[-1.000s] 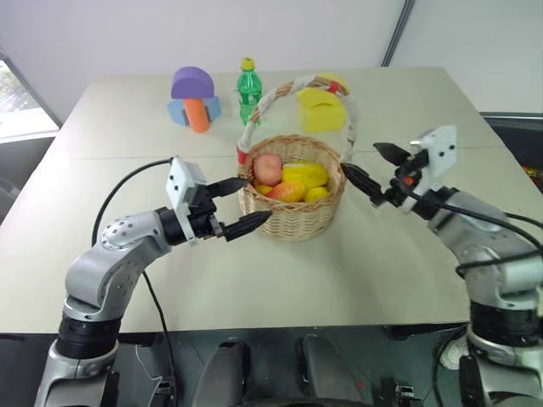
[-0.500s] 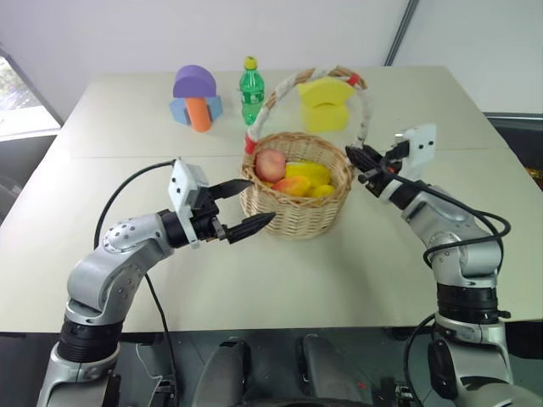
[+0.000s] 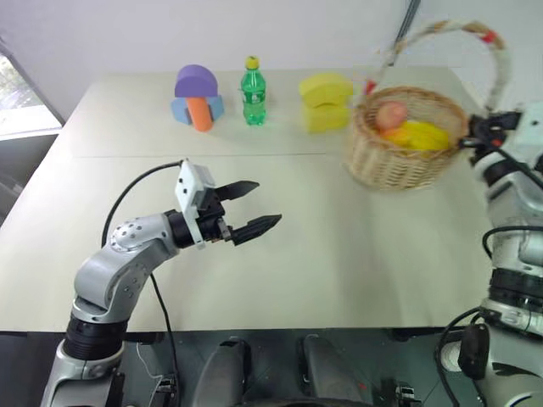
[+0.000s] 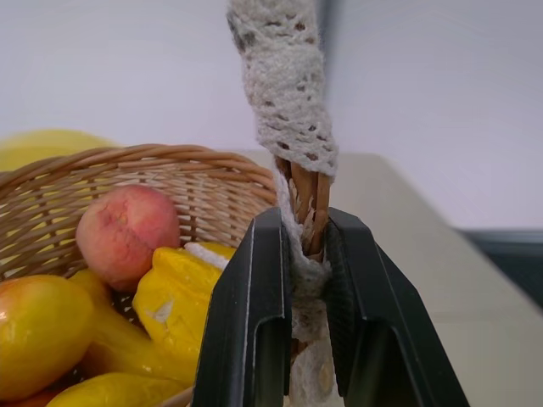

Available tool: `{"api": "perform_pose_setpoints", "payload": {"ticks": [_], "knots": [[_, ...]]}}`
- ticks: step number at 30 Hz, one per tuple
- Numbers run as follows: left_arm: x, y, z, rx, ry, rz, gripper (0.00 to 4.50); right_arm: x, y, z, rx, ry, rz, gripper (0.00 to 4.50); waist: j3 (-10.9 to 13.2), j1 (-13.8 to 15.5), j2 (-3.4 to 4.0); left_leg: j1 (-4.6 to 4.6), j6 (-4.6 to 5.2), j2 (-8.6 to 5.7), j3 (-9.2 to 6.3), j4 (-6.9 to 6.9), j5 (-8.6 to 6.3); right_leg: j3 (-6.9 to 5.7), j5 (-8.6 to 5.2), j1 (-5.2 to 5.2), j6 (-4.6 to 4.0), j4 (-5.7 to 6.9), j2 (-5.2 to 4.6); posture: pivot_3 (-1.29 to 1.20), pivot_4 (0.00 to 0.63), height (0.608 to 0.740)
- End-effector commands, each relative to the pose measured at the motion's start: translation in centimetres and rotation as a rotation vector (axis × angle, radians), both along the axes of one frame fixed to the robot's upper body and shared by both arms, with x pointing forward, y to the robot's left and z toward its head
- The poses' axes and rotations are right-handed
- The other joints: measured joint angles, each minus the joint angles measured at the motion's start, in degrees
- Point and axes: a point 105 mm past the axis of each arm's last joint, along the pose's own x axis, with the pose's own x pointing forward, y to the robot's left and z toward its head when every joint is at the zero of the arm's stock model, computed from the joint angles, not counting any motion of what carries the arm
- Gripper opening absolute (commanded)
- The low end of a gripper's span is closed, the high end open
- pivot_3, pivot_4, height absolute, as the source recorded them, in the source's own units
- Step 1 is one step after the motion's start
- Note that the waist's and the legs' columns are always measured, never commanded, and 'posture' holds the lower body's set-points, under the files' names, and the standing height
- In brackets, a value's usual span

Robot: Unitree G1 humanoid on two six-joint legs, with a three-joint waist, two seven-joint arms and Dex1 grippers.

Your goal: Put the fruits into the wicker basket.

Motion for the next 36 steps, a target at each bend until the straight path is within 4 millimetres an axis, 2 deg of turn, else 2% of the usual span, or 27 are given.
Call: {"api": "perform_pose_setpoints", "payload": {"ticks": [1,2,4,6,9,13,17,19,21,27,31,36], "knots": [[-0.2,-0.4,0.6,-0.011,-0.027,-0.019,4.5,-0.1,-0.9,1.7,-0.025,-0.073,-0.038,0.04,0.0,-0.5,0.05,0.02,0.0,0.02,0.06,-0.01,0.0,0.04,0.0,-0.01,0.0,0.02,0.02,0.0,0.15,0.74],[-0.2,-0.3,0.5,-0.011,-0.026,-0.018,4.5,-0.1,-1.2,1.4,-0.013,-0.067,-0.043,0.04,0.0,-0.7,0.05,0.02,0.0,0.03,0.08,-0.01,0.0,0.04,0.0,-0.01,0.0,0.04,0.02,0.0,0.15,0.74],[-0.2,-0.3,0.5,-0.011,-0.026,-0.014,4.5,-0.1,-1.4,1.2,-0.004,-0.064,-0.041,1.11,0.0,-0.9,0.05,0.02,0.0,0.03,0.09,0.0,0.01,0.05,0.0,-0.01,0.0,0.08,0.01,0.0,0.15,0.74],[-0.2,-0.1,0.5,-0.011,-0.026,-0.008,4.5,-0.3,-1.3,1.3,-0.016,-0.069,-0.038,1.97,0.0,-1.0,0.05,0.02,0.01,0.02,0.1,0.01,0.0,0.06,0.0,-0.01,0.01,0.08,0.0,0.0,0.15,0.74],[-0.1,0.1,0.4,-0.011,-0.026,0.005,4.5,-1.1,-1.4,1.8,-0.056,-0.075,-0.048,3.6,0.0,-0.9,0.05,0.02,0.01,0.02,0.09,0.01,0.0,0.05,0.0,0.0,0.01,0.08,0.0,0.0,0.15,0.74],[0.7,1.3,0.1,-0.002,-0.01,0.076,4.5,-3.3,-1.9,2.1,-0.119,-0.081,-0.032,3.6,0.0,-0.3,0.05,0.01,0.03,0.01,0.07,0.02,-0.01,0.05,0.0,0.0,0.01,0.07,-0.02,0.0,0.15,0.74],[1.8,3.6,-0.9,-0.005,0.026,0.192,4.5,-5.6,-2.3,1.0,-0.189,-0.046,0.016,3.6,0.0,0.5,0.06,0.01,0.09,-0.01,0.07,0.02,-0.05,0.05,0.0,0.03,0.01,0.03,-0.03,0.0,0.15,0.74],[2.5,5.5,-2.2,0.001,0.048,0.3,4.5,-6.3,-0.8,0.1,-0.162,-0.042,0.141,3.6,0.0,0.4,0.06,0.01,0.1,-0.01,0.09,0.04,-0.05,0.06,0.0,0.03,0.01,0.03,-0.04,0.0,0.15,0.74],[3.1,8.0,-4.0,0.028,0.082,0.429,4.5,-7.0,2.0,-1.1,-0.155,-0.01,0.321,3.6,0.0,0.2,0.1,0.05,0.11,0.02,0.1,0.03,-0.06,0.07,0.0,0.05,0.02,0.03,-0.03,0.0,0.15,0.74],[2.9,11.8,-6.5,0.073,0.096,0.585,4.5,-8.3,10.1,-5.0,-0.2,0.155,0.746,3.6,0.0,0.5,0.1,0.12,0.1,0.11,0.09,0.05,-0.05,0.06,0.0,0.13,0.02,0.03,0.0,0.0,0.15,0.74],[2.6,12.5,-7.3,0.092,0.099,0.612,4.5,-7.9,11.2,-7.4,-0.234,0.233,0.789,3.6,0.0,0.8,0.08,0.1,0.12,0.04,0.07,0.07,-0.08,0.05,0.0,0.15,0.02,-0.02,-0.12,0.0,0.15,0.74],[2.2,12.5,-7.4,0.099,0.097,0.62,4.5,-7.0,11.3,-7.7,-0.224,0.222,0.799,3.6,0.0,0.8,0.07,0.04,0.13,-0.01,0.02,0.06,-0.09,0.05,0.0,0.13,0.02,-0.09,-0.21,0.0,0.15,0.74]]}}
